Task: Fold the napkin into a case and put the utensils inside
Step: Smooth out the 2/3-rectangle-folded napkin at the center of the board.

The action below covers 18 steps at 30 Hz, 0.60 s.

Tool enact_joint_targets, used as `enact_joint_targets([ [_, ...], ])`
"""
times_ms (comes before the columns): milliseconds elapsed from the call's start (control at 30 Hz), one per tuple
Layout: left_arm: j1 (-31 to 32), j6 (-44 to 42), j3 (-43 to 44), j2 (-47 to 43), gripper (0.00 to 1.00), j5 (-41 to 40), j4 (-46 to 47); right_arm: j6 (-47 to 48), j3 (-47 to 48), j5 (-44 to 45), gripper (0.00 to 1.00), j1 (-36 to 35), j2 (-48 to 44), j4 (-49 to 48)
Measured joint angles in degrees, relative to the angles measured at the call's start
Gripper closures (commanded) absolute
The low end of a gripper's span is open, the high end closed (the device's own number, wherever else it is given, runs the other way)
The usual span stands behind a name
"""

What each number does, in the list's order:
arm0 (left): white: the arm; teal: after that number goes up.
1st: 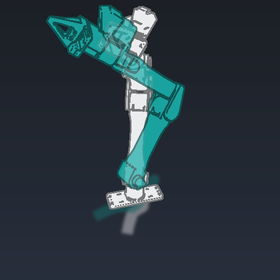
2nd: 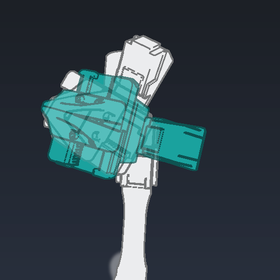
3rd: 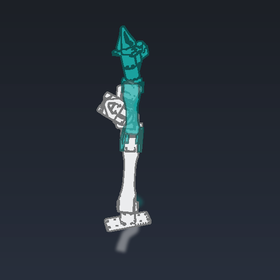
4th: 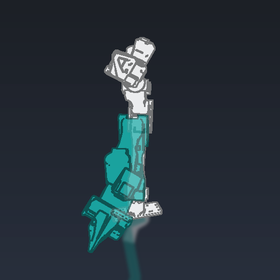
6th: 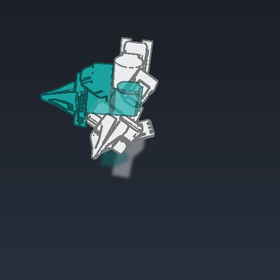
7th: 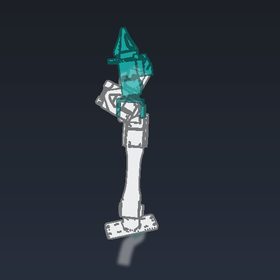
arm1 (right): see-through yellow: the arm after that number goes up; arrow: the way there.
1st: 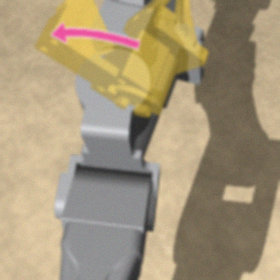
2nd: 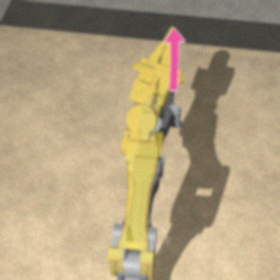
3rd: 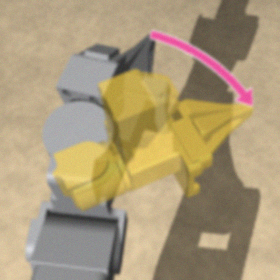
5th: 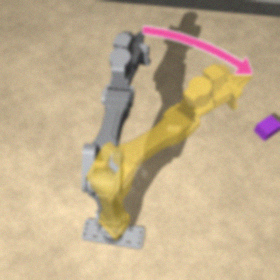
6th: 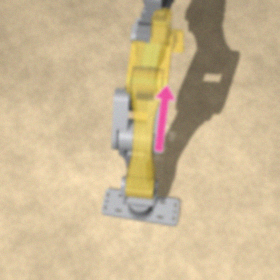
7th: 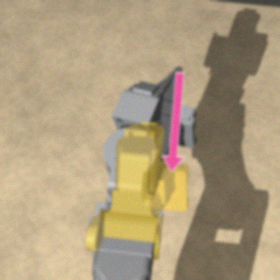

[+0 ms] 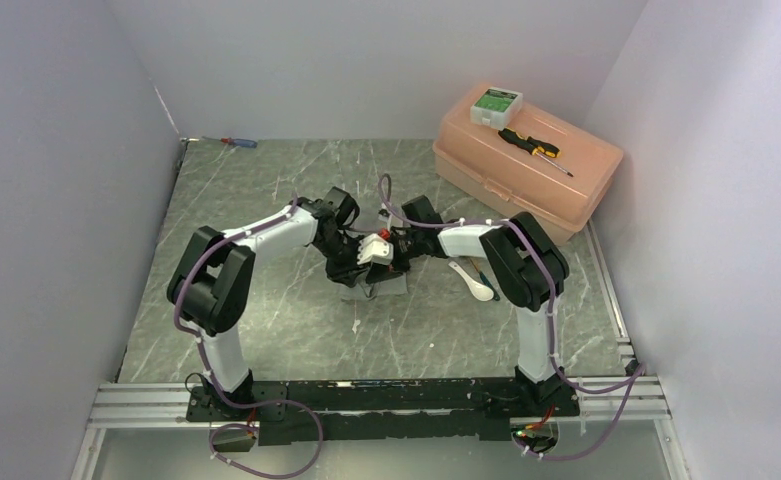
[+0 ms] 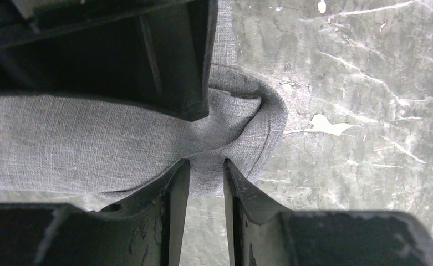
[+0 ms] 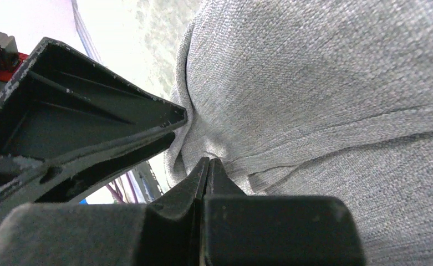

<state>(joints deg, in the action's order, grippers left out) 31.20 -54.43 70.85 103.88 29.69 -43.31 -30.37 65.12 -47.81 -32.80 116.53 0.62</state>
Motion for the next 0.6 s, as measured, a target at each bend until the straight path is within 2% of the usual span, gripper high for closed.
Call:
enact_joint_targets([
  [233, 1.31, -4.87, 2.80, 2.91, 0.67, 0.61, -2.54, 0.50, 0.15, -1.22, 1.00, -0.59, 0.74, 0.20],
  [367, 2.14, -8.00, 2.80, 3.93, 0.83, 0.59, -3.93, 1.49, 0.15, -1.09, 1.00, -1.11, 1.92, 1.07],
  [433, 2.67, -9.66, 2.80, 4.07, 0.96, 0.46, -4.76, 1.92, 0.24, -0.98, 1.00, -1.16, 2.10, 1.60],
  [600, 3.52, -11.78, 3.30, 4.09, 0.97, 0.42, -5.81, 3.08, 1.16, 0.26, 1.00, -1.27, 2.10, 3.72],
])
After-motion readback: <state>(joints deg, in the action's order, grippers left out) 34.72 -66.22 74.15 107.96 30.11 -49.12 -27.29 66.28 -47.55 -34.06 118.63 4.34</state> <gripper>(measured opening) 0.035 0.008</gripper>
